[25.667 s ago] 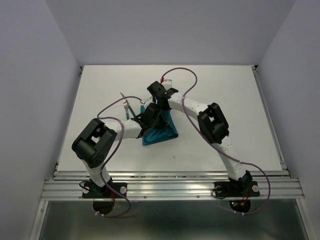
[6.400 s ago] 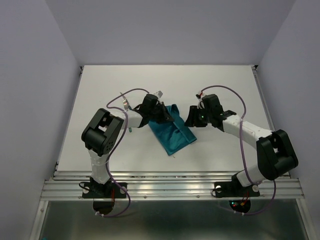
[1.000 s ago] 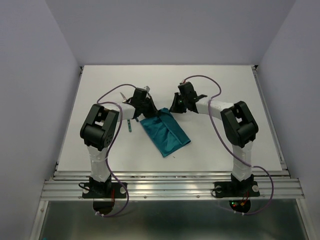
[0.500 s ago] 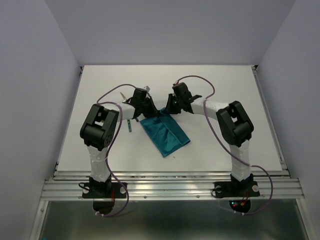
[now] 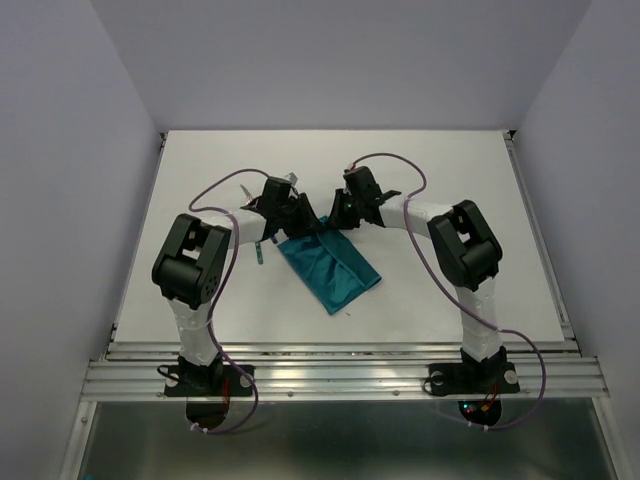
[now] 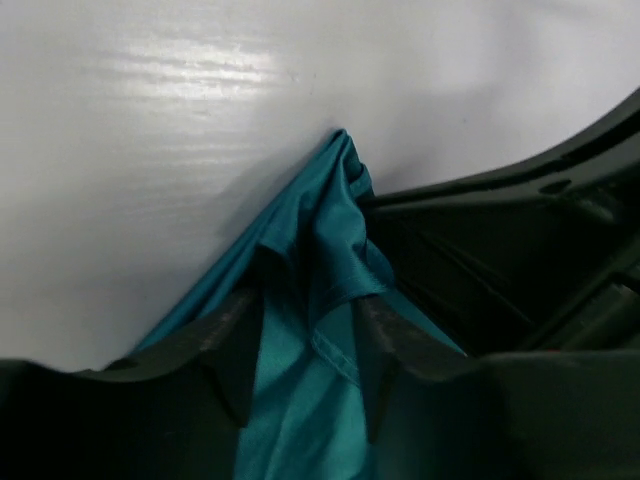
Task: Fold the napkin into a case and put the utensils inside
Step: Fold the 2/3-rectangle-folded napkin at the center of the board.
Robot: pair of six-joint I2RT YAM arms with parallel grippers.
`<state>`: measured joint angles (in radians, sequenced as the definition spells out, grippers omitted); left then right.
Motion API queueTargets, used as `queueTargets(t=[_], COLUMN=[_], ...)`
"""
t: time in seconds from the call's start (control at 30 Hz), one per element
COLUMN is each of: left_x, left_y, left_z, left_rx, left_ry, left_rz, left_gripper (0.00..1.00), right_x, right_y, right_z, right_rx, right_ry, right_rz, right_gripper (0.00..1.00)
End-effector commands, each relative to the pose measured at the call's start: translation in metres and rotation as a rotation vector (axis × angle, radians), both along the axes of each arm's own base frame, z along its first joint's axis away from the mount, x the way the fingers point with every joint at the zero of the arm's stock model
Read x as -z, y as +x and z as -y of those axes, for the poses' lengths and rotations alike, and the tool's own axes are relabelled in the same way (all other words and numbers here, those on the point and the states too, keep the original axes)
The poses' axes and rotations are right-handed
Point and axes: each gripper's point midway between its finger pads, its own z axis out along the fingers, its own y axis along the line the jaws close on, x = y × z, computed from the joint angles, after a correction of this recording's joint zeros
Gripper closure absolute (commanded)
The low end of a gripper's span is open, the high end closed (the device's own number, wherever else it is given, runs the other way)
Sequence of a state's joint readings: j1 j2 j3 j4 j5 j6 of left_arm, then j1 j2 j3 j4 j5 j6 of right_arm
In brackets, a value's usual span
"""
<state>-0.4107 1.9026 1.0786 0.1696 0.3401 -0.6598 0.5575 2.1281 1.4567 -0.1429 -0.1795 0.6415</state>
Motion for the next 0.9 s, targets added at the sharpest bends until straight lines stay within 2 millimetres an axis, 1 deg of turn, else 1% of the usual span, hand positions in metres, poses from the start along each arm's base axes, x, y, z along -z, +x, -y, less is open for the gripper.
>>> queueTargets(t=[0.0,0.07,0.13,0.23,0.3,0.37,0.47,0.67,0.73,0.87], left_x=[-0.032,-0.038,-0.042,-0.044,-0.045,-0.041,-0.033,-0.022,-0.018,-0.017], left_y=[-0.004,-0.002,0.0,0.003,0.004,0.006,0.011,0.017,0.019,0.024], left_z=[-0.005,-0.004,-0.003,-0.001,0.001,0.002,0.002,-0.002,-0.001,0.0], left_rx=[0.0,-0.005,-0.013,-0.025,-0.025,-0.022,-0.024,-0.031,-0.03,-0.039], left_ry=[-0.005,-0.016,-0.033,-0.051,-0.064,-0.062,-0.04,0.016,0.018,0.021], left_rz=[0.064,0.082,0.093,0.101,0.106,0.099,0.089,0.08,0.071,0.076], left_gripper=[0.44,0.39,0.39,0.45,0.45,0.4,0.37,0.31,0.32,0.39], right_x=[0.006,0.004,0.003,0.0,-0.001,-0.001,-0.003,-0.006,-0.008,-0.007], right_y=[0.003,0.003,0.004,0.005,0.004,0.004,0.004,0.004,0.004,0.004], right_z=[-0.003,-0.003,-0.004,-0.004,-0.004,-0.005,-0.006,-0.006,-0.007,-0.007], right_rx=[0.002,0.0,0.0,0.0,-0.001,-0.002,-0.003,-0.005,-0.008,-0.008], right_ry=[-0.012,-0.009,-0.007,-0.003,-0.002,0.001,0.006,0.008,0.014,0.012], right_rz=[0.008,0.009,0.012,0.018,0.018,0.016,0.018,0.022,0.024,0.021], right_gripper=[0.81,0.81,0.81,0.8,0.8,0.8,0.8,0.8,0.8,0.8])
